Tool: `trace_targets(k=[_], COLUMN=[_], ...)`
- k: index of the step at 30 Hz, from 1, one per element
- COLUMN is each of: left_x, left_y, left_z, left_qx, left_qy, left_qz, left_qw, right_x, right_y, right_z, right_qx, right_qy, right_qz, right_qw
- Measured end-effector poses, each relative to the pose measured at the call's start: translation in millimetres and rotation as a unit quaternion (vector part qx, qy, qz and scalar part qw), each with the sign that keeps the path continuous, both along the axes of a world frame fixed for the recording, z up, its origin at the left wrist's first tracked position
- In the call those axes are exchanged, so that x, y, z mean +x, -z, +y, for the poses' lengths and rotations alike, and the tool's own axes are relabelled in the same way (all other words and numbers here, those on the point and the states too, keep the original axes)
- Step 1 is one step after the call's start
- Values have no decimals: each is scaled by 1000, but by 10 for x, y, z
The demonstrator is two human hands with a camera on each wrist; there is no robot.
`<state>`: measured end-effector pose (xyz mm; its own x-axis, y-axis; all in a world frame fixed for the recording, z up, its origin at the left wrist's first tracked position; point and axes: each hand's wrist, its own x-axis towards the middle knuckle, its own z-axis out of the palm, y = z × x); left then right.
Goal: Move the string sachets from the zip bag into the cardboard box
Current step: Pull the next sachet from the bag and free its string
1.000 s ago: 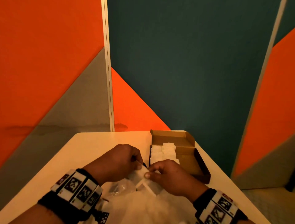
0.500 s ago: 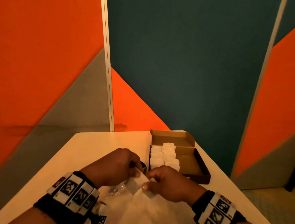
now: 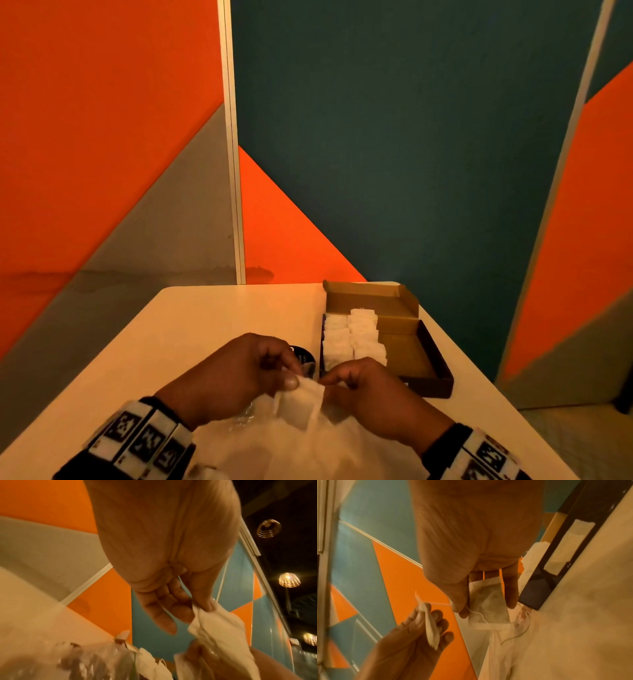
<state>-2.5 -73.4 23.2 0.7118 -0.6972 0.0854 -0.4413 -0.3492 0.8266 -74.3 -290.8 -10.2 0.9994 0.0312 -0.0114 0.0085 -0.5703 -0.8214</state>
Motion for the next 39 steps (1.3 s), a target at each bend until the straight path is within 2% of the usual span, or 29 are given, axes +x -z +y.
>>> trace_targets(k=[2, 4, 8, 11, 13, 17, 22, 26, 33, 37, 39], left_x=[-64, -89, -78, -73, -73, -109, -144, -144, -110, -70, -61], left_y=[77, 135, 222, 243, 257, 258, 245, 256, 294, 336, 352], left_z=[-54, -103, -174, -211, -233, -311, -405, -434, -422, -386, -386], left_qx=[-103, -156, -233, -265, -270, -256, -241, -237, -227, -215, -201], left_qy=[-27, -43, -42, -62, -83, -120, -159, -169, -146, -153, -151], left_qz=[50, 80, 164, 187, 188, 156, 114, 100, 87, 66, 53], left_qw=[993, 984, 958, 944, 941, 946, 950, 951, 959, 962, 966], right_x=[-33, -43, -40, 11, 53, 85, 108, 109, 76, 37, 19], right_y=[26, 59, 62, 93, 106, 74, 72, 70, 59, 37, 18], right_z=[89, 151, 223, 199, 163, 117, 120, 108, 111, 14, -24], right_qx=[7, 5, 19, 30, 62, 229, 323, 345, 334, 376, 354], right_qy=[-13, -23, -4, 15, 47, 111, 133, 122, 122, 134, 133], right_qz=[1, -11, -2, 4, -10, -51, -66, -68, -54, -47, -48], right_qw=[1000, 1000, 1000, 999, 997, 966, 935, 928, 933, 916, 924])
